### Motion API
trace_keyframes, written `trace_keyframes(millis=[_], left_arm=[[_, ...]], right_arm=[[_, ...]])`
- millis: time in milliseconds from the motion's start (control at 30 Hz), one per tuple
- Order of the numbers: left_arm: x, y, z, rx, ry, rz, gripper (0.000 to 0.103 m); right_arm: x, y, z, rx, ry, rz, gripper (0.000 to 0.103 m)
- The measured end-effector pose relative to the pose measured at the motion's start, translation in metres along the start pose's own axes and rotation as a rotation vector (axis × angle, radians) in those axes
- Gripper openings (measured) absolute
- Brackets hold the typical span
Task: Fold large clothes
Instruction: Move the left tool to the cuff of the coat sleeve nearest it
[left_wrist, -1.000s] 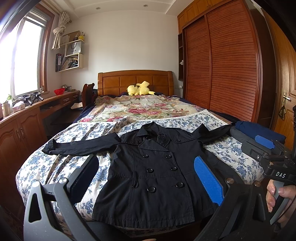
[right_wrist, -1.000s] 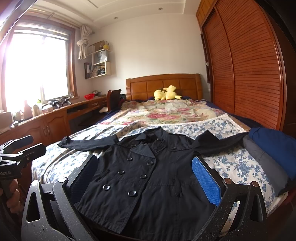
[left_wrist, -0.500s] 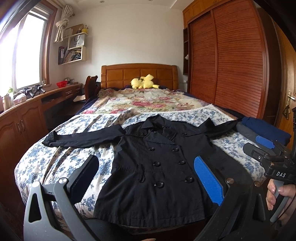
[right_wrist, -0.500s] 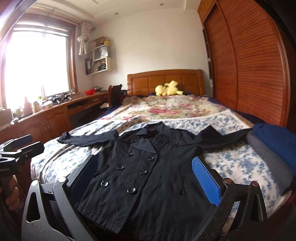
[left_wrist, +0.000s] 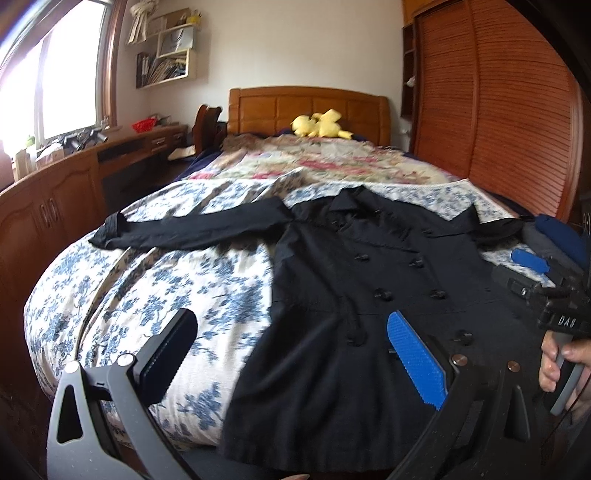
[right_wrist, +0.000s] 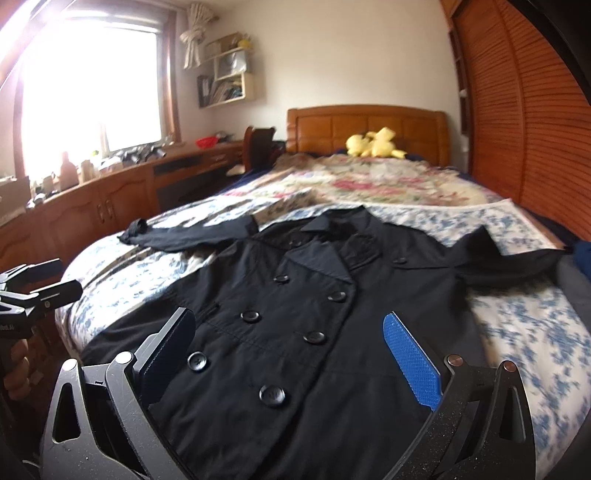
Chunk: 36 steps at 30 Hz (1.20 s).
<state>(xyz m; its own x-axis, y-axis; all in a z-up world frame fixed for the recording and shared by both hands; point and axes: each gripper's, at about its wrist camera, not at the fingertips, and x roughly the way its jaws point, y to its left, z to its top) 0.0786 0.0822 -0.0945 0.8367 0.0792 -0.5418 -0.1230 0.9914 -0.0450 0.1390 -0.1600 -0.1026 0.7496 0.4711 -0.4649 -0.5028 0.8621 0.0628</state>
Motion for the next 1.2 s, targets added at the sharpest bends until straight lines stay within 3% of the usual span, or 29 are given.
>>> trace_keyframes(millis=[400, 533, 667, 967, 1200], left_arm=[[0.068, 0.082, 0.007, -0.054, 0.064, 0.145, 0.103], [0.091, 0.109, 0.013, -0.064, 0.099, 0.171, 0.103], [0.114, 0.132, 0.019, -0.109, 0.146, 0.15, 0.103], [0.167, 0.175, 0.041, -0.214, 0.189, 0.132, 0.103], [0.199, 0.207, 0.072, -0.312, 0.157, 0.116, 0.102]], right_arm=[[0.123, 0.032, 0.037, -0.089, 0.079, 0.153, 0.103], [0.166, 0.043, 0.039, -0.112, 0.109, 0.179, 0.103], [0.195, 0.045, 0.026, -0.087, 0.189, 0.222, 0.103], [0.196, 0.049, 0.02, -0.103, 0.183, 0.238, 0.103], [0.196, 0.047, 0.019, -0.089, 0.182, 0.247, 0.103]])
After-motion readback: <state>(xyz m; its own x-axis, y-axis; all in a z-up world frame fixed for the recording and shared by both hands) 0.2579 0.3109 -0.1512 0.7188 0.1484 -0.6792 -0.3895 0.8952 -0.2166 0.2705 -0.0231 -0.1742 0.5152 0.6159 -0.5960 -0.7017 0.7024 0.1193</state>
